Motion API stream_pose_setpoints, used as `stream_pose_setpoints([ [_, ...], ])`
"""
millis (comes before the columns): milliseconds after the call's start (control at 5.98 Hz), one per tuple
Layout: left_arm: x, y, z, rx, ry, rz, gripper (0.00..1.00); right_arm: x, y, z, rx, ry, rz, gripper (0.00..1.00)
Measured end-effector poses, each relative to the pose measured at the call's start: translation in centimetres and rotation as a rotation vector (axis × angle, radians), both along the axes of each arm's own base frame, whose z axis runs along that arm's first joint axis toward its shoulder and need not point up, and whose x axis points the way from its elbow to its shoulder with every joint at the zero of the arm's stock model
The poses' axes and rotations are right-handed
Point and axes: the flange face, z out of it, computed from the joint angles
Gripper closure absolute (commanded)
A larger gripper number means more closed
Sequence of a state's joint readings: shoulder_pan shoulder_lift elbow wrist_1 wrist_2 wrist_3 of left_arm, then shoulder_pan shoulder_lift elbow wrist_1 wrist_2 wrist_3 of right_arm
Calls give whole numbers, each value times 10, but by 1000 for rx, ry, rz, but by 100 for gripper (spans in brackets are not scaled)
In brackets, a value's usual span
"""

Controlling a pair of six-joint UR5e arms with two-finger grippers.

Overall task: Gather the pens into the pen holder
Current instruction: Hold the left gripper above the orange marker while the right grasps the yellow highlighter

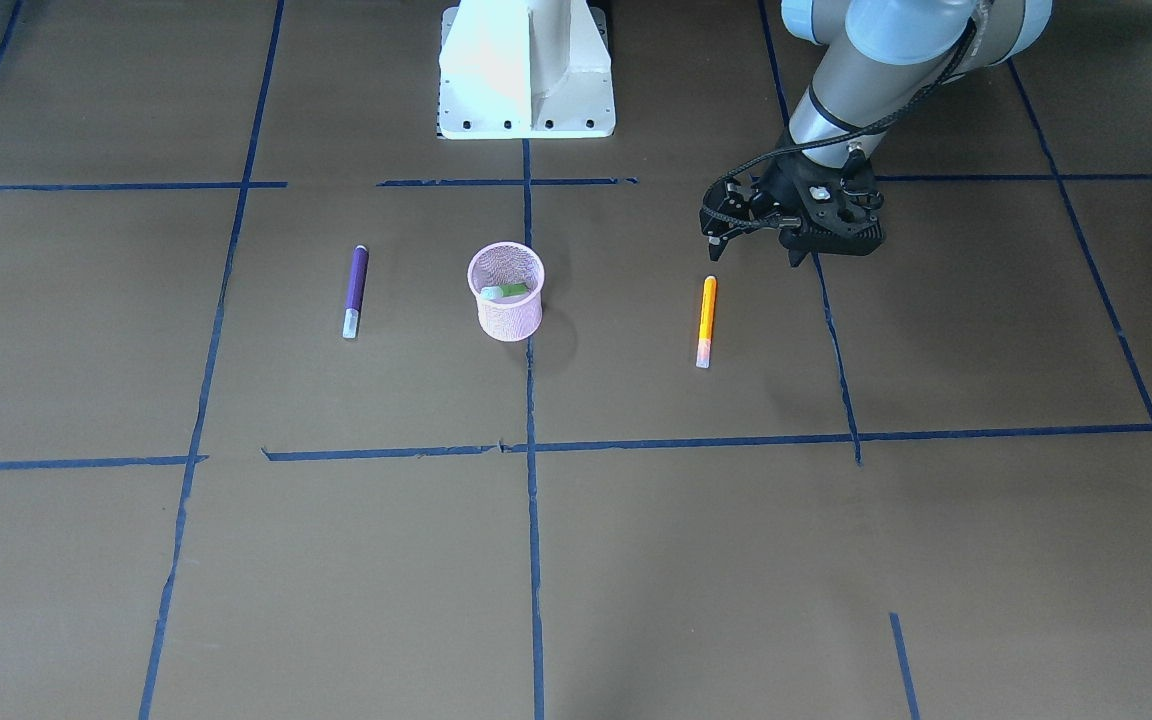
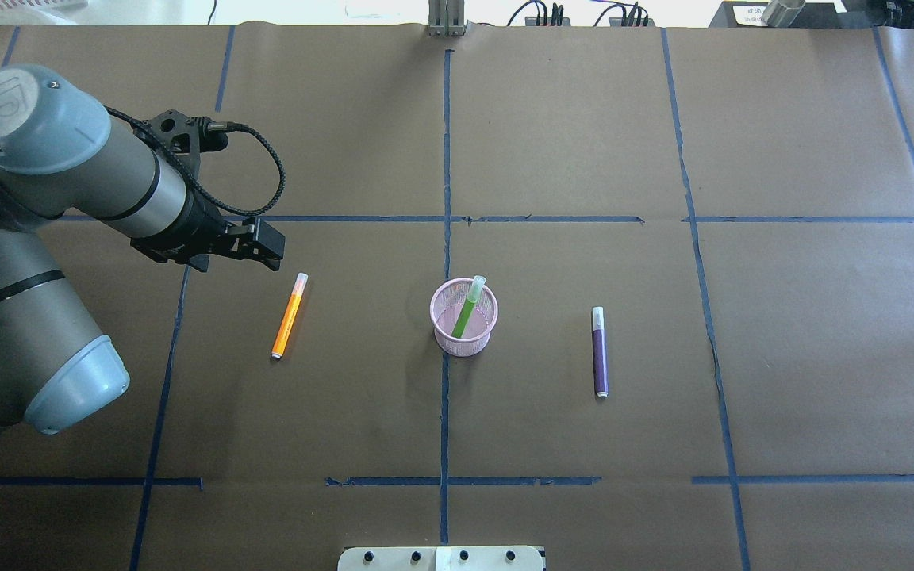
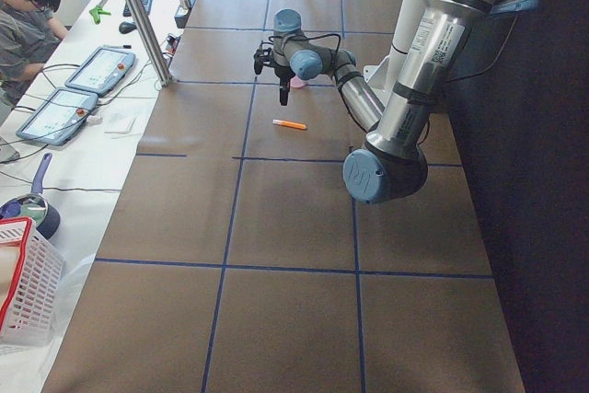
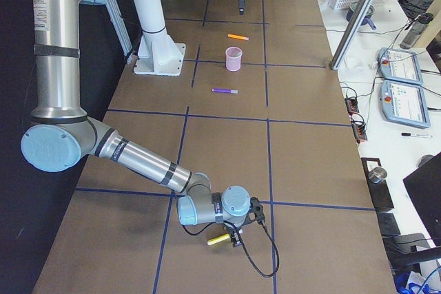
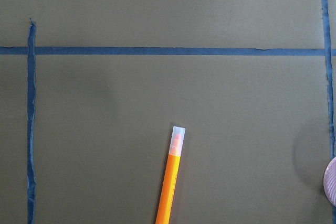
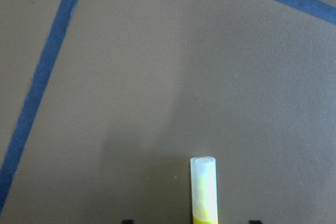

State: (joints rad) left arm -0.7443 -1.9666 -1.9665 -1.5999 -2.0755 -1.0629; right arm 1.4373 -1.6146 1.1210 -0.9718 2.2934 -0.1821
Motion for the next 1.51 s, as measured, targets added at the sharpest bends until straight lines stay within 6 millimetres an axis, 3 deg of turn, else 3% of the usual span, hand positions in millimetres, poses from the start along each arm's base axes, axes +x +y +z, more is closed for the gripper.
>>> stream_pose_setpoints([
  [502,-1,0,0,0,0,-1,0,1,2,5,-8,9,-1,29],
  [1004,-1,0,0,0,0,-1,0,3,3,9,-9,38,3,45],
  [1506,-1,0,-1,1,1,-1,0,4,4,12,-18,42,5,47],
])
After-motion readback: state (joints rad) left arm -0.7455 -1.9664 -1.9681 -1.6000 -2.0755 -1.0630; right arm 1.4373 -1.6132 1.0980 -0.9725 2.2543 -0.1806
